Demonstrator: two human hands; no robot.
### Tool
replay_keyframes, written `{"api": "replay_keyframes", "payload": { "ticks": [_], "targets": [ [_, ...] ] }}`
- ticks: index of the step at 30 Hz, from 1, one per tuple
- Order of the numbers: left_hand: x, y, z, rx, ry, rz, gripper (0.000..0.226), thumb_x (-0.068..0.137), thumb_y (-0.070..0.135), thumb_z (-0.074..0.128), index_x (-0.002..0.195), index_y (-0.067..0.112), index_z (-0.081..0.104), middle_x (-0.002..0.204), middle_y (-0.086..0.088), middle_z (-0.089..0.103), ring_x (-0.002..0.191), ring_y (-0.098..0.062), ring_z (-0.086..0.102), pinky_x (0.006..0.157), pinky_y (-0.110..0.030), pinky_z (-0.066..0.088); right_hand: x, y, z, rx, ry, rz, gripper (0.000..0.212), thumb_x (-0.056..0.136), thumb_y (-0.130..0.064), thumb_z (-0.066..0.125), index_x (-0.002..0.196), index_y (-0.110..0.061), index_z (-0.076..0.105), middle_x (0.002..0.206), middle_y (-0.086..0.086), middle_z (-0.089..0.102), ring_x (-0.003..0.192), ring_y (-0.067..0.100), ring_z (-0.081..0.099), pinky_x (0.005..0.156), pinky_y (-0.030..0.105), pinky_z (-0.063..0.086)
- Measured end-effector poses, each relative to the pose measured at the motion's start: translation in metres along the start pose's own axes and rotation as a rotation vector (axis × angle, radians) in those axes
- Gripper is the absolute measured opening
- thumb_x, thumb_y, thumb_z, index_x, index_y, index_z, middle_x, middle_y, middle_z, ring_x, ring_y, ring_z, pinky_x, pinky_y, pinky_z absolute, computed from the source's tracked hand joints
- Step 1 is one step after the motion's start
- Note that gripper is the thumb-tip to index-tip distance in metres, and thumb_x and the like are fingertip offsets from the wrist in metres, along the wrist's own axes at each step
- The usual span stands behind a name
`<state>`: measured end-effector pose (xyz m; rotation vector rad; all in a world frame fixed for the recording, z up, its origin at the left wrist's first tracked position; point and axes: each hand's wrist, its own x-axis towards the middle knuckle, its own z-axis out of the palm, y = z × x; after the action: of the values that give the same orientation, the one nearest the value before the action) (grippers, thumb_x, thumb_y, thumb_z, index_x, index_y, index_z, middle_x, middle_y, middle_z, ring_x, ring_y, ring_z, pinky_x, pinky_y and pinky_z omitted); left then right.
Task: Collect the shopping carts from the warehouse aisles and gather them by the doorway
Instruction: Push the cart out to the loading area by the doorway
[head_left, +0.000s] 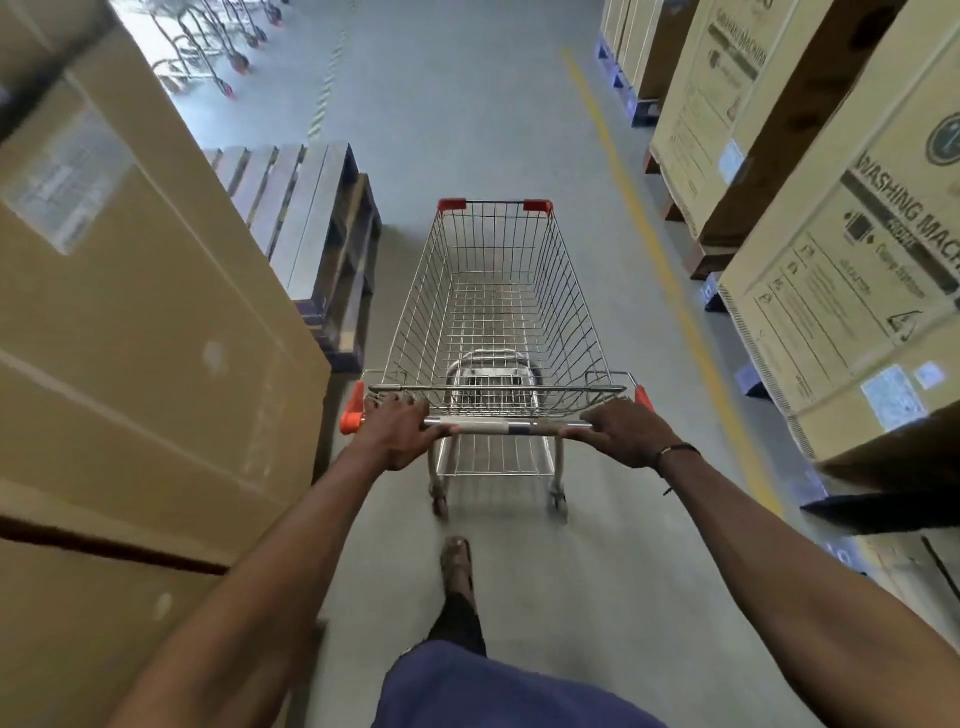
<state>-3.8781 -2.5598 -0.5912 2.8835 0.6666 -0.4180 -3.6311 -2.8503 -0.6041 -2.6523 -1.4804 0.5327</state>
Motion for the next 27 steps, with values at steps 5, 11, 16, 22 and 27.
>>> {"api": "replay_keyframes", "payload": {
  "ticks": [5,11,16,22,27],
  "targets": [
    [0.096,-0.056,-0.032,-0.011,0.037,0.045,0.125,0.065,0.105,-0.012,0.111,0.018,0.064,0.126,-0.010,0.064,0.128,-0.032,0.054,0.114,-0.064,0.030,0.095,-0.001,-0.022,0.017,0.013,0.066,0.090,0.090,-0.096,0.022,0.073,-0.014,0.056,0.073,-0.004,0.066,0.079,0.016,0.064,0.122,0.065,0.013],
    [0.207,-0.111,-0.063,-0.018,0.035,0.100,0.106,0.076,0.102,0.002,0.105,0.020,0.062,0.120,-0.009,0.064,0.124,-0.032,0.056,0.114,-0.065,0.033,0.194,0.002,-0.055,0.048,0.006,0.117,0.082,0.090,-0.092,0.028,0.068,-0.018,0.054,0.074,-0.005,0.066,0.078,0.015,0.064,0.121,0.067,0.013],
    [0.301,-0.148,-0.098,-0.027,-0.004,0.153,0.097,0.074,0.103,0.003,0.099,0.027,0.057,0.120,-0.009,0.065,0.128,-0.033,0.054,0.118,-0.067,0.027,0.281,0.017,-0.077,0.032,0.019,0.133,0.091,0.086,-0.099,0.015,0.071,-0.019,0.057,0.076,-0.008,0.064,0.080,0.014,0.061,0.119,0.069,0.017],
    [0.427,-0.190,-0.142,-0.037,-0.016,0.173,0.088,0.075,0.104,0.011,0.085,0.027,0.052,0.104,-0.011,0.071,0.112,-0.035,0.063,0.105,-0.058,0.039,0.414,0.051,-0.100,-0.002,0.017,0.165,0.102,0.082,-0.104,0.007,0.097,-0.032,0.077,0.097,-0.009,0.078,0.099,0.016,0.071,0.122,0.069,0.009],
    [0.525,-0.224,-0.176,-0.050,-0.008,0.113,0.104,0.065,0.109,0.000,0.094,0.028,0.058,0.116,-0.011,0.070,0.121,-0.033,0.061,0.114,-0.061,0.035,0.528,0.071,-0.136,-0.004,-0.006,0.154,0.099,0.082,-0.104,0.008,0.120,-0.043,0.076,0.111,-0.009,0.079,0.113,0.018,0.070,0.123,0.068,0.001]
  ]
}}
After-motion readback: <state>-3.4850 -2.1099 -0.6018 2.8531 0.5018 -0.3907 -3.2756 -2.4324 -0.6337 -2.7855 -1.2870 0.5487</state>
